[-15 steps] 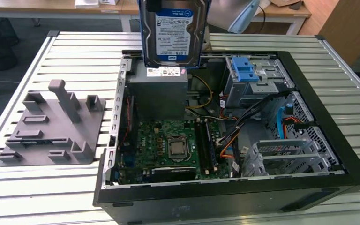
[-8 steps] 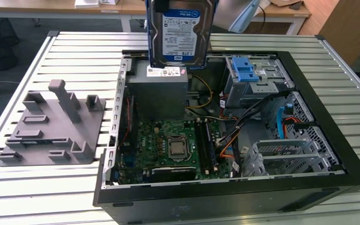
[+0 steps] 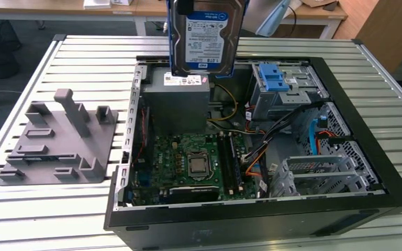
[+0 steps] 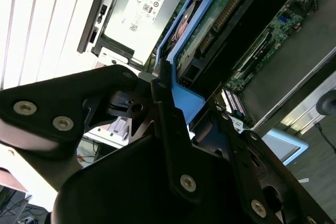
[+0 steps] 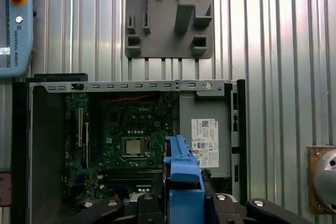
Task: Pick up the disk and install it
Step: 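Insert the disk into the insertion slot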
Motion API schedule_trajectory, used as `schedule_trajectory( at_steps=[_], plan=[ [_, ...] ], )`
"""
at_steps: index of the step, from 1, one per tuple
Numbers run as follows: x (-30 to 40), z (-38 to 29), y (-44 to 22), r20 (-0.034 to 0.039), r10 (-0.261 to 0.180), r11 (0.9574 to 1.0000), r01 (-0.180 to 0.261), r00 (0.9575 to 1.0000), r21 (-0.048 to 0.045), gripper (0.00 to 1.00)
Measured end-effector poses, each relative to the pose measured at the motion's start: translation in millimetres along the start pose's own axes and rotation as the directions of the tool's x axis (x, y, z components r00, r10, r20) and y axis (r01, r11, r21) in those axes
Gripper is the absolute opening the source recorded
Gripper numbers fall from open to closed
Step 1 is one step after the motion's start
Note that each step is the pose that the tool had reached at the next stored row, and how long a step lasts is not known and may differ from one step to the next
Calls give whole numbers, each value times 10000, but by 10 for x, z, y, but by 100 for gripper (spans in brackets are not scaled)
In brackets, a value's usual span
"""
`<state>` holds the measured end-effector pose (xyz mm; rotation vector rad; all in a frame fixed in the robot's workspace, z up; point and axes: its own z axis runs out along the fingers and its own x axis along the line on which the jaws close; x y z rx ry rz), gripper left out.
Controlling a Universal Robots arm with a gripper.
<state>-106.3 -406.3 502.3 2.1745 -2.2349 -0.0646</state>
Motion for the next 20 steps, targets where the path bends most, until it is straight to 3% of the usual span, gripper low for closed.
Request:
schedule_trajectory(
  at_steps=[20],
  plan=[
    [30,0,-1,1,0,10000,0,10000,0,36]
  ],
)
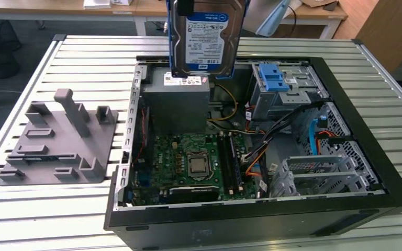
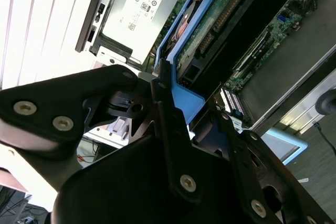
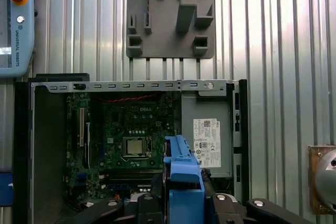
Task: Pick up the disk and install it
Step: 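Insert the disk into the insertion slot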
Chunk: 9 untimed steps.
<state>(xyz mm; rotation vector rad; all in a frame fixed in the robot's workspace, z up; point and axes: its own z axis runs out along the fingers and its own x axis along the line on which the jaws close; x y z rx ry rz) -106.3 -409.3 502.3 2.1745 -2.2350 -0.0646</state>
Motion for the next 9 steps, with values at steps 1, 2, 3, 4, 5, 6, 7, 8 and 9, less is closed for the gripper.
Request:
schedule_trajectory(
  at_steps=[1,2,3,4,5,6,7,8,9],
  plan=[
    [4,0,0,0,0,10000,0,10000,0,36],
    [8,0,0,0,0,10000,0,10000,0,36],
    [10,0,0,0,0,10000,0,10000,0,36],
    [11,0,0,0,0,10000,0,10000,0,36],
    [14,0,0,0,-1,10000,1,10000,1,36],
    [15,0,-1,0,-1,10000,1,10000,0,36],
    [50,4,-2,0,0,10000,0,10000,0,36],
    [64,4,-2,0,0,10000,0,10000,0,36],
    [64,4,-2,0,0,10000,0,10000,0,36]
  ],
)
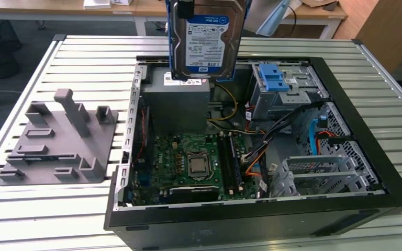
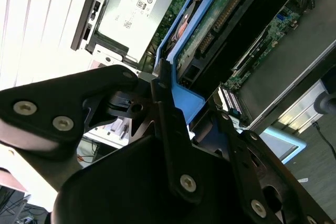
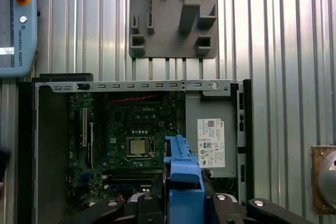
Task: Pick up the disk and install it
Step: 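Insert the disk into the insertion slot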
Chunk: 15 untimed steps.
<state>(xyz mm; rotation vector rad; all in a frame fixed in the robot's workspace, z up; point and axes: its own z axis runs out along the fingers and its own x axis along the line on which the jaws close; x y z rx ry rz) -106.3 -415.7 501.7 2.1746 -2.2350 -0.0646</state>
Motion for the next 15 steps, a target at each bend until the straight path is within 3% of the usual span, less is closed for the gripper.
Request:
schedule_trajectory(
  at_steps=[9,15],
  plan=[
    [11,-1,-1,-2,-2,10000,2,10000,1,36],
    [129,-1,-4,-1,0,10000,0,10000,3,36]
  ],
)
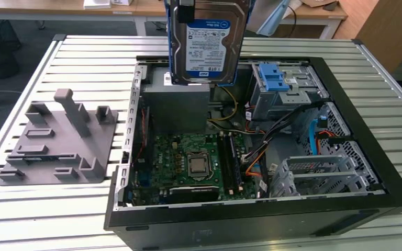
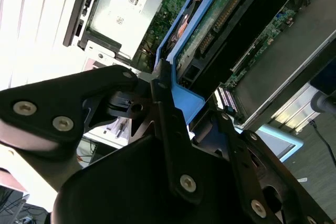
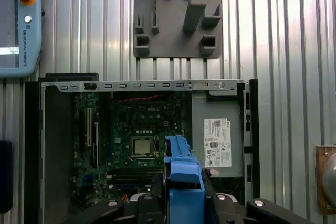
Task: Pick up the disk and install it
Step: 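Insert the disk into the insertion slot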
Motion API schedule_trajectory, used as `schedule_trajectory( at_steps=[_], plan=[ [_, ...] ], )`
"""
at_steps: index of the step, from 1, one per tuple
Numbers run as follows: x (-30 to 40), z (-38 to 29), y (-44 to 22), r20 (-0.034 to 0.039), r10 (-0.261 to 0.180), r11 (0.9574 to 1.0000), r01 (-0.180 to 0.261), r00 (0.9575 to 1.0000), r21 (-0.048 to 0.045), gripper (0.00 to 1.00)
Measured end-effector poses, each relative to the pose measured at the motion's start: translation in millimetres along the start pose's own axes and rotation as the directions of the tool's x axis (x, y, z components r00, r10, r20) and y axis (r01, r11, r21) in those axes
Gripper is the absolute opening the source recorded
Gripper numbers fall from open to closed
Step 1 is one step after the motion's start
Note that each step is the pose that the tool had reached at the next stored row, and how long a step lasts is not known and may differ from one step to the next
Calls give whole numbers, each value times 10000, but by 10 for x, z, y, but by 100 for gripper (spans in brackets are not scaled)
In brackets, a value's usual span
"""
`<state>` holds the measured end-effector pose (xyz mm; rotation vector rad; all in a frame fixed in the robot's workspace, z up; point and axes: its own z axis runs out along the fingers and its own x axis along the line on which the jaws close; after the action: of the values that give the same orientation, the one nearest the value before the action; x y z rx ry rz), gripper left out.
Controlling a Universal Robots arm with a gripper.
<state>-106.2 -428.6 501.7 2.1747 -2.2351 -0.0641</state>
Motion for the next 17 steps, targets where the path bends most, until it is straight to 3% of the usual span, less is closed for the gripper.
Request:
schedule_trajectory(
  at_steps=[9,17],
  plan=[
    [163,32,-8,3,-18,9999,18,10000,158,36],
    [435,55,-17,5,-19,9999,19,10000,159,36]
  ],
)
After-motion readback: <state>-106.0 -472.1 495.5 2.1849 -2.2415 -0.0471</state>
